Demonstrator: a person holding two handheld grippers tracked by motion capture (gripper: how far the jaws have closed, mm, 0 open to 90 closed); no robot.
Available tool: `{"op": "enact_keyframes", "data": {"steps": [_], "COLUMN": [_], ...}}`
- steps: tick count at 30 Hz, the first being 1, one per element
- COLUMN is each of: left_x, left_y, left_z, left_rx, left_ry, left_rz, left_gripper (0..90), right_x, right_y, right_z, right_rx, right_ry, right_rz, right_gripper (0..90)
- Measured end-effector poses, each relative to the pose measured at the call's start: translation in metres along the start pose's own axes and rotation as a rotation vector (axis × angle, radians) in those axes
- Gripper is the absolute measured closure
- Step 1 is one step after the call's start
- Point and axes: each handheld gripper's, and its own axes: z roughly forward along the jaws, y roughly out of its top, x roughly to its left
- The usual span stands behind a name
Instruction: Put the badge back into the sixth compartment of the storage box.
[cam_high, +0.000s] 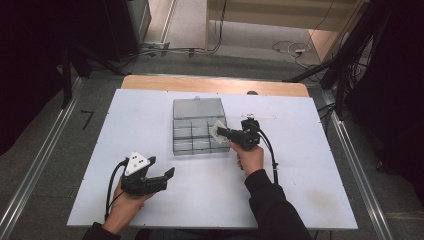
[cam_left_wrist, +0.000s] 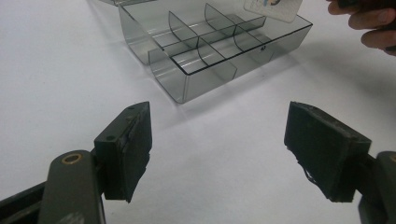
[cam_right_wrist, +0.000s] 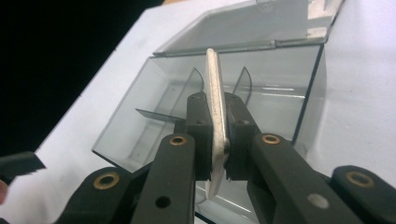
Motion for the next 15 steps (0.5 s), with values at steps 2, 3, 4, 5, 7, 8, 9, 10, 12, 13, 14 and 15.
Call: {"op": "enact_keyframes", "data": {"steps": [2,3,4,5,7,8,9,10,12,13,14,15], "left_x": [0.000,0.000,0.001,0.001,0.001,0.001,0.001,0.001,0.001,0.001,0.001,0.001], "left_y": [0.000,0.000,0.000,0.000,0.000,0.000,0.000,0.000,-0.001,-0.001,-0.001,-0.001], "left_z": [0.000,0.000,0.000,0.000,0.000,0.000,0.000,0.000,0.001,0.001,0.001,0.001], "left_rx": [0.001,0.001,0.000,0.000,0.000,-0.001,0.000,0.001,0.002,0.002,0.002,0.002], "left_ry": [0.001,0.000,-0.002,-0.001,0.000,-0.001,0.000,0.000,0.001,0.002,0.002,0.003], "left_rz": [0.000,-0.001,-0.001,-0.001,-0.002,-0.002,-0.002,-0.001,-0.002,-0.002,-0.003,-0.003], "left_gripper": [23.6,23.6,23.6,23.6,23.6,23.6,23.6,23.6,23.6,23.6,23.6,23.7], "right_x": [0.000,-0.001,-0.001,-0.001,-0.001,-0.002,-0.003,-0.004,-0.006,-0.007,-0.008,-0.008], "right_y": [-0.001,-0.002,-0.003,-0.004,-0.005,-0.007,-0.008,-0.009,-0.011,-0.011,-0.012,-0.012], "right_z": [0.001,0.002,0.003,0.004,0.005,0.005,0.005,0.006,0.005,0.005,0.005,0.005], "right_rx": [0.013,0.015,0.019,0.022,0.027,0.031,0.034,0.036,0.039,0.042,0.045,0.047], "right_ry": [-0.012,-0.017,-0.023,-0.026,-0.028,-0.030,-0.033,-0.034,-0.036,-0.039,-0.042,-0.046], "right_rz": [-0.007,-0.013,-0.019,-0.025,-0.024,-0.022,-0.024,-0.023,-0.019,-0.019,-0.018,-0.021], "right_gripper": [80.8,80.7,80.7,80.7,80.7,80.7,80.7,80.7,80.7,80.7,80.7,80.7]}}
